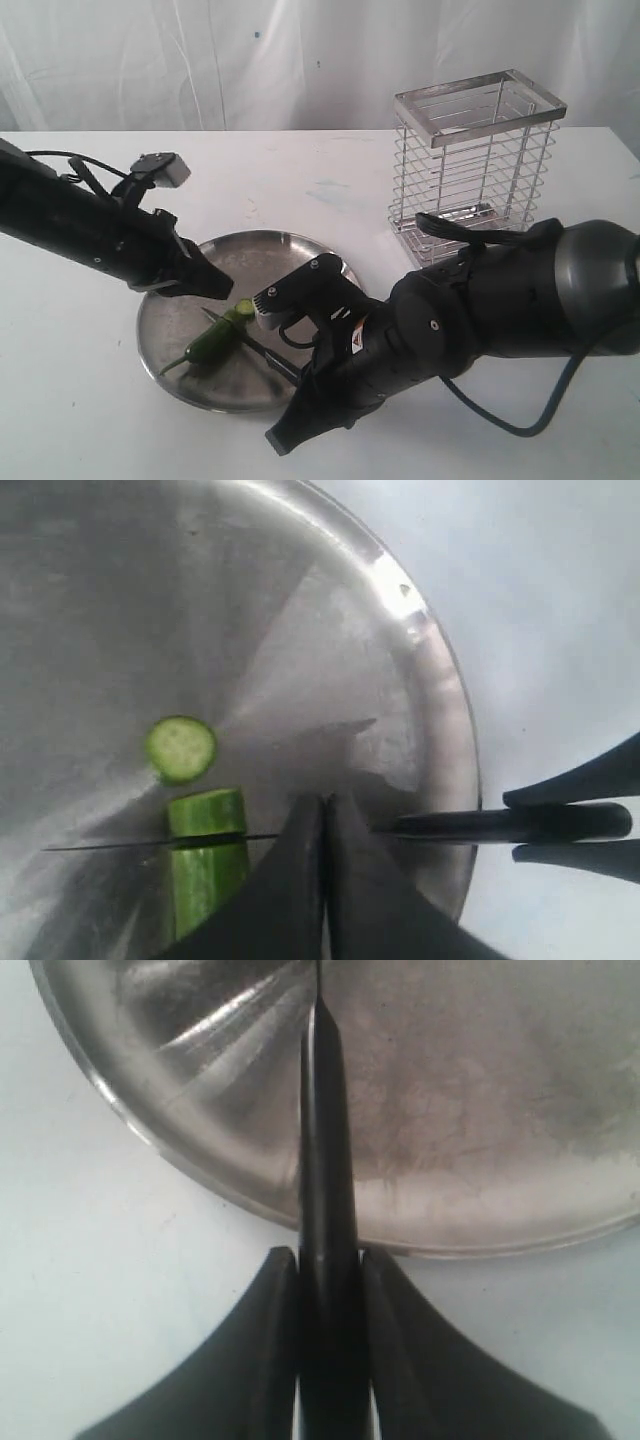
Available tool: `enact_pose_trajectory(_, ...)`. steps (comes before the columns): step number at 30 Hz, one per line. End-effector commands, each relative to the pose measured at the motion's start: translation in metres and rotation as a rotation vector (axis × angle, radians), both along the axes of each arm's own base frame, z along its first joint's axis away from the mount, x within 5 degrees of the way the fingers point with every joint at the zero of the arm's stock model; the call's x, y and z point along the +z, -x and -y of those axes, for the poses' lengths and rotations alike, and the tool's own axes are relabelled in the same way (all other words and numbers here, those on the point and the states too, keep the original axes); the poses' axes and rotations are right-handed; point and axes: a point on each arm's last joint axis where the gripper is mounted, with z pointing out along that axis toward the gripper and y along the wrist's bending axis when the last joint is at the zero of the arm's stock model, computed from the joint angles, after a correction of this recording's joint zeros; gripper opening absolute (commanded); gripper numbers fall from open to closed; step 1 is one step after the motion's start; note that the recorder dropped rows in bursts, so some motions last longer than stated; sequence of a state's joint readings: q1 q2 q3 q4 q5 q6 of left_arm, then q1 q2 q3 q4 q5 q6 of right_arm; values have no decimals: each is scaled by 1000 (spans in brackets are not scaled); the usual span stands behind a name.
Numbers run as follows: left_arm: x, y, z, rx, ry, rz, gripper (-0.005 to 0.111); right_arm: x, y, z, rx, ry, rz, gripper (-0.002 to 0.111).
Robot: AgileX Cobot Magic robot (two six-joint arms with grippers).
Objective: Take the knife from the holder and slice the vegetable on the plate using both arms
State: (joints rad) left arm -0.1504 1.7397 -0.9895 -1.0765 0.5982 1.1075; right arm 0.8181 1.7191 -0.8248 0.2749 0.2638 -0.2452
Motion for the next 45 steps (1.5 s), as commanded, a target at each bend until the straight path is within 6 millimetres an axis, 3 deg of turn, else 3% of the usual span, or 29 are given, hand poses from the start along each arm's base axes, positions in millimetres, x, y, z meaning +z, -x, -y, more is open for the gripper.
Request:
enact_pose_trajectory(1,-12,4,21,-62,0,-25,0,2,-3,0,-2,-11,20,0)
enact_pose_trajectory(8,-32,3,25,-72,-34,-70,0,2,-3,0,-2,-11,20,0)
enact_pose_trajectory(12,-62,2,22,-62,-94,-145,0,2,-3,0,-2,-11,21,0)
enact_pose_trajectory(15,-70,1,18,-26,-134,-138,0,1,-2,0,0,-5,12,0)
enact_pose_trajectory(19,-59,-1,19,-18,-120,-105,0,0,0,1,5,8,-4,0)
enact_pose_trajectory(25,-13,0,20,-40,-81,19,0,0,0,1,6,10,-7,0)
enact_pose_trajectory(28,-2,4,16,-42,-128,39,3,0,0,1,6,10,-7,0)
enact_pose_trajectory(35,-29,18,2,13,-262,-33,31,0,0,1,6,10,-7,0)
enact_pose_trajectory(45,-41,19,2,29,-263,-76,32,0,0,2,13,19,-9,0)
